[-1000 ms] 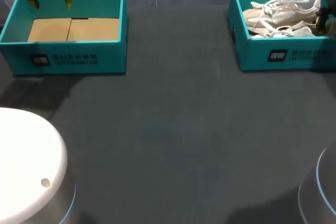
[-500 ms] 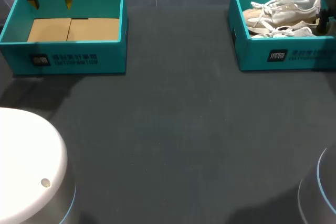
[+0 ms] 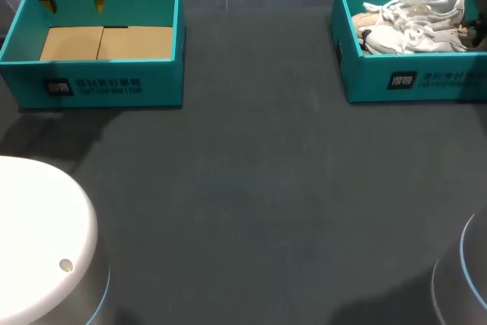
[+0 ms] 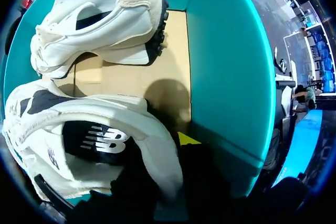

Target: Take the shoe out of the shoebox, open the shoe tongue, remove and reinsert the insole, then place the shoe into the shoebox

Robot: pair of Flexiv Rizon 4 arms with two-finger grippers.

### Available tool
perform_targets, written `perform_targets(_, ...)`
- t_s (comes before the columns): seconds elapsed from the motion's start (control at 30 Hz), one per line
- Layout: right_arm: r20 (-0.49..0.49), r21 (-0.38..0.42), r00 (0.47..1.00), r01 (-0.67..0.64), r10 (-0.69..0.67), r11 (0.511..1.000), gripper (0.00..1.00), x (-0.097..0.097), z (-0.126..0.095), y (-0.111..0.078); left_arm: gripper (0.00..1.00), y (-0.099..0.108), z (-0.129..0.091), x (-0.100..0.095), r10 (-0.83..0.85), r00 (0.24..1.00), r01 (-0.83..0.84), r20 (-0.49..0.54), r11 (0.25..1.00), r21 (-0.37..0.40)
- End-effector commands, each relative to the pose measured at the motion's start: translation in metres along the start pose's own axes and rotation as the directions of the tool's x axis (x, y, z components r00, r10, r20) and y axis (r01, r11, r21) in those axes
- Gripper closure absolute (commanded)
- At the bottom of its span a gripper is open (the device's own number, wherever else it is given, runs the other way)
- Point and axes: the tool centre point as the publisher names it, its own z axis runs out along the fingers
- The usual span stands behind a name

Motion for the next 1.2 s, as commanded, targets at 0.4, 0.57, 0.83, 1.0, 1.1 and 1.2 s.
perform_targets(0.4, 0.004, -0.036, 1.0, -0.02, 0.02, 0.999, 1.0, -0.005, -0.034, -0.005, 0.0, 0.0, 0.0, 0.0, 0.0, 1.0, 0.0, 0.0, 1.0, 0.0)
perform_targets(0.57, 0.009, -0.056, 1.0, -0.021, 0.022, 0.998, 1.0, -0.01, -0.055, -0.004, 0.0, 0.0, 0.0, 0.0, 0.0, 1.0, 0.0, 0.0, 1.0, 0.0)
perform_targets(0.83, 0.02, -0.076, 1.0, -0.022, 0.024, 0.997, 1.0, -0.016, -0.084, 0.001, 0.0, 0.0, 0.0, 0.0, 0.0, 1.0, 0.0, 0.0, 1.0, 0.0)
perform_targets(1.0, 0.035, -0.092, 0.999, -0.017, 0.02, 0.996, 1.0, -0.015, -0.109, 0.001, 0.0, 0.0, 0.0, 0.0, 0.0, 1.0, 0.0, 0.0, 1.0, 0.0)
perform_targets(1.1, 0.053, -0.093, 0.998, -0.014, 0.019, 0.996, 1.0, -0.015, -0.125, 0.0, 0.0, 0.0, 0.0, 0.0, 0.0, 1.0, 0.0, 0.0, 1.0, 0.0)
perform_targets(1.2, 0.069, -0.09, 0.997, -0.015, 0.021, 0.996, 1.0, -0.016, -0.143, -0.001, 0.0, 0.0, 0.0, 0.0, 0.0, 1.0, 0.0, 0.0, 1.0, 0.0)
